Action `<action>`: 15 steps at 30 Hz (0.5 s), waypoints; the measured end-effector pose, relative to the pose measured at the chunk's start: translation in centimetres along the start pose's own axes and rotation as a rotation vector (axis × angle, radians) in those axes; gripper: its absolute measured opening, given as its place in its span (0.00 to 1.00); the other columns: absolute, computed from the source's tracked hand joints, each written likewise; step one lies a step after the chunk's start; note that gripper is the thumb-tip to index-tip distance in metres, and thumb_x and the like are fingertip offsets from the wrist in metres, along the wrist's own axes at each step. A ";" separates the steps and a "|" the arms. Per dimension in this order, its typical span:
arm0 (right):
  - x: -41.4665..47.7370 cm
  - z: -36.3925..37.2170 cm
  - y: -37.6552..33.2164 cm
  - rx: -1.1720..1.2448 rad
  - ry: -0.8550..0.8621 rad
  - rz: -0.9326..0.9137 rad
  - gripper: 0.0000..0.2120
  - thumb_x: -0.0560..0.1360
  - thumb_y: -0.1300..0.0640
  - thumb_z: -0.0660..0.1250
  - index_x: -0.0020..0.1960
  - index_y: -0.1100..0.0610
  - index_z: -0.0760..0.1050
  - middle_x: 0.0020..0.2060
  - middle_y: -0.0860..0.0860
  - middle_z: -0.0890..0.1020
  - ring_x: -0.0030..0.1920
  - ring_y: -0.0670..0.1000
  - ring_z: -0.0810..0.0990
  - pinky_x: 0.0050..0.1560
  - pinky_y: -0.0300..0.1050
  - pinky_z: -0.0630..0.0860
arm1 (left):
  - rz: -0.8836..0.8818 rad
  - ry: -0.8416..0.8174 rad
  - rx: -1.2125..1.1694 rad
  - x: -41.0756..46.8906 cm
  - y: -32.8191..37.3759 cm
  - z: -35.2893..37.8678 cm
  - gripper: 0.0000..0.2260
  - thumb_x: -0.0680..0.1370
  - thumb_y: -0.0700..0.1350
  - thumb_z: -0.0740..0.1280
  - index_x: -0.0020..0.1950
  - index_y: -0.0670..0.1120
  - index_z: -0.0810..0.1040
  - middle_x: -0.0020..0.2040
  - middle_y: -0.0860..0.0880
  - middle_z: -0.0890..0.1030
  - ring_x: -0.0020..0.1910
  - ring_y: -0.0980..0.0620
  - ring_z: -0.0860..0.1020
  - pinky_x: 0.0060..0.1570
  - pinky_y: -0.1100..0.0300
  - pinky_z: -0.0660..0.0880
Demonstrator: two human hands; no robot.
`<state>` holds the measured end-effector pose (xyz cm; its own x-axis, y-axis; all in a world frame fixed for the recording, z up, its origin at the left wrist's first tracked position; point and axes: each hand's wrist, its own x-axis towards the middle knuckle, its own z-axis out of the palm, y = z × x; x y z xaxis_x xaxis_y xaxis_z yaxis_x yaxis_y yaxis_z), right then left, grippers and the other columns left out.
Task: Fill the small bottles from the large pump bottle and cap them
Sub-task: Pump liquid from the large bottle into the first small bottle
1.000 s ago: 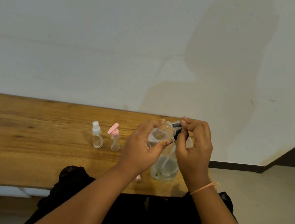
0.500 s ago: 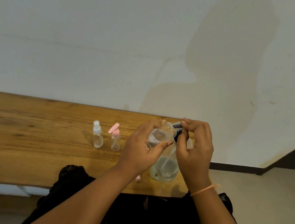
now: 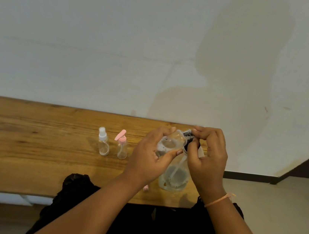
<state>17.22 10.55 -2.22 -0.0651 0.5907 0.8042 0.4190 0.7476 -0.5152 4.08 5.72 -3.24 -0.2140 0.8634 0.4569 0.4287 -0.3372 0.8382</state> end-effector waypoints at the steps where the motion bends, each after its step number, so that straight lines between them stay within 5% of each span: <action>1: 0.1 0.0 0.0 -0.004 0.004 -0.003 0.08 0.73 0.63 0.59 0.46 0.65 0.76 0.46 0.51 0.74 0.48 0.45 0.74 0.50 0.30 0.72 | 0.005 0.011 0.004 0.0 0.0 0.0 0.18 0.70 0.53 0.72 0.57 0.61 0.70 0.54 0.60 0.76 0.55 0.67 0.73 0.47 0.79 0.67; 15: -0.3 0.4 0.6 -0.019 -0.008 -0.004 0.08 0.73 0.63 0.60 0.45 0.66 0.76 0.46 0.47 0.73 0.50 0.41 0.73 0.52 0.28 0.71 | -0.053 -0.041 0.006 0.0 -0.1 -0.1 0.19 0.72 0.49 0.73 0.55 0.65 0.68 0.56 0.56 0.78 0.56 0.64 0.75 0.45 0.80 0.69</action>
<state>17.13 10.90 -2.91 -0.0740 0.5901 0.8039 0.4362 0.7441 -0.5060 3.95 5.75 -3.26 -0.2008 0.8947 0.3990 0.4225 -0.2884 0.8592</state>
